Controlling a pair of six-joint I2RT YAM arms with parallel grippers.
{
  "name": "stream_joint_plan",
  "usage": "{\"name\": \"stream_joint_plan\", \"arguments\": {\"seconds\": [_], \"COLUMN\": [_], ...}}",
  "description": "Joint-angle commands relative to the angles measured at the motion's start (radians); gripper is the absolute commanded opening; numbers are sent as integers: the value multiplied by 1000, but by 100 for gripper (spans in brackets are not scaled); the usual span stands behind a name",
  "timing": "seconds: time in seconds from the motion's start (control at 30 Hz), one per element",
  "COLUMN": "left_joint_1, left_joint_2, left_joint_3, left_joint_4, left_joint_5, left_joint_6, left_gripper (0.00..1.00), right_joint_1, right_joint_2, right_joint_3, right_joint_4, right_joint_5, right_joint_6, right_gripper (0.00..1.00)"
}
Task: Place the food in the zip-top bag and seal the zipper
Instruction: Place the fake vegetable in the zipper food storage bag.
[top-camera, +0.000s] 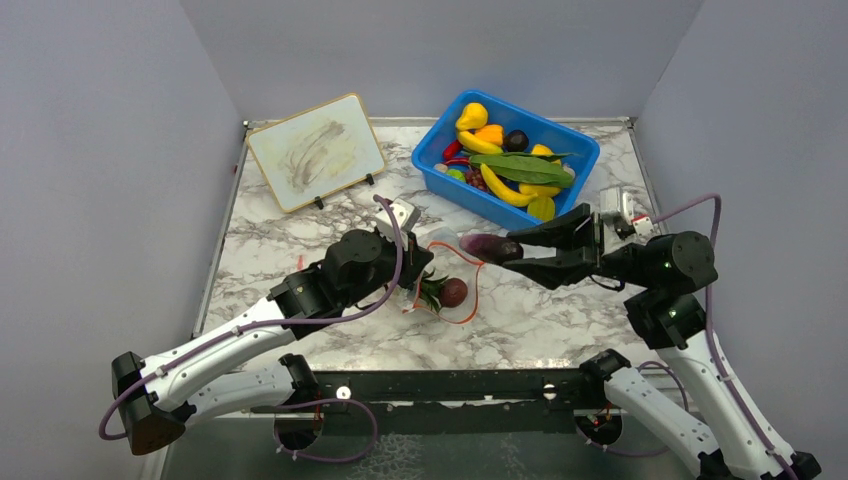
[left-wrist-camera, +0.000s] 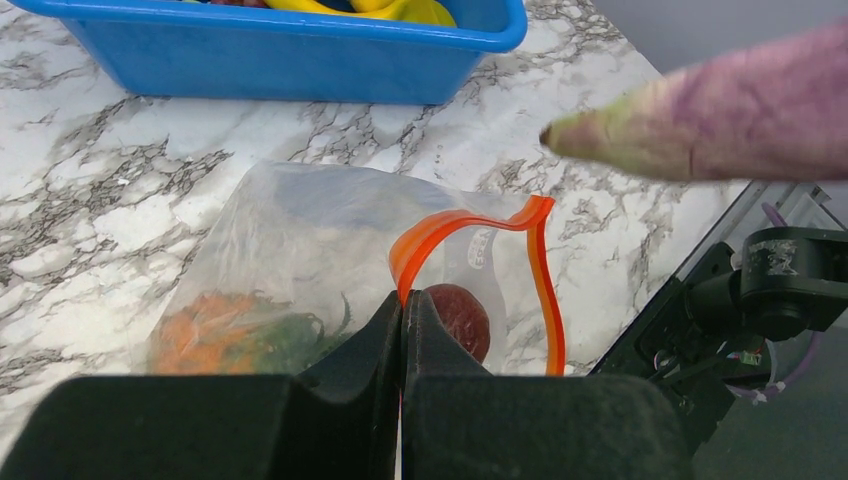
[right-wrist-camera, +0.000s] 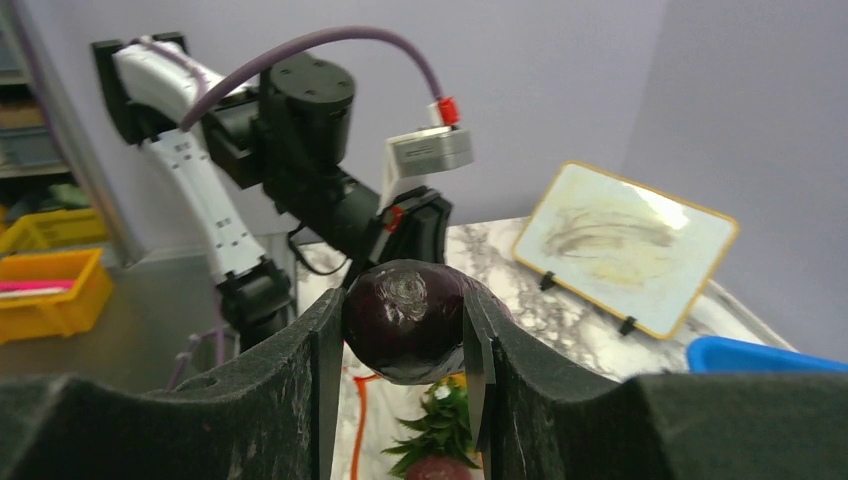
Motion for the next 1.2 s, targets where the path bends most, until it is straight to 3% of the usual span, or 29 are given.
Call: {"name": "stream_joint_plan", "arguments": {"seconds": [0.0, 0.2, 0.43, 0.83, 1.17], "left_joint_1": [-1, -1, -1, -1, -1], "left_joint_2": [-9, -9, -21, -48, -72], "left_joint_3": [23, 21, 15, 5, 5], "left_joint_4": [48, 49, 57, 56, 54], "left_joint_5": [7, 16, 29, 52, 54], "left_joint_6": [-18, -23, -26, -25, -15], "left_gripper": [0, 0, 0, 0, 0], "right_joint_1": [1, 1, 13, 127, 322], "right_joint_2": [15, 45, 86, 222, 355], "right_joint_3": [-20, -90, -184, -222, -197], "right_joint_4": [35, 105, 214, 171, 159], "right_joint_5": [-197, -281, -189, 103, 409], "right_joint_6": [42, 85, 49, -163, -394], "right_gripper": [21, 21, 21, 18, 19]}}
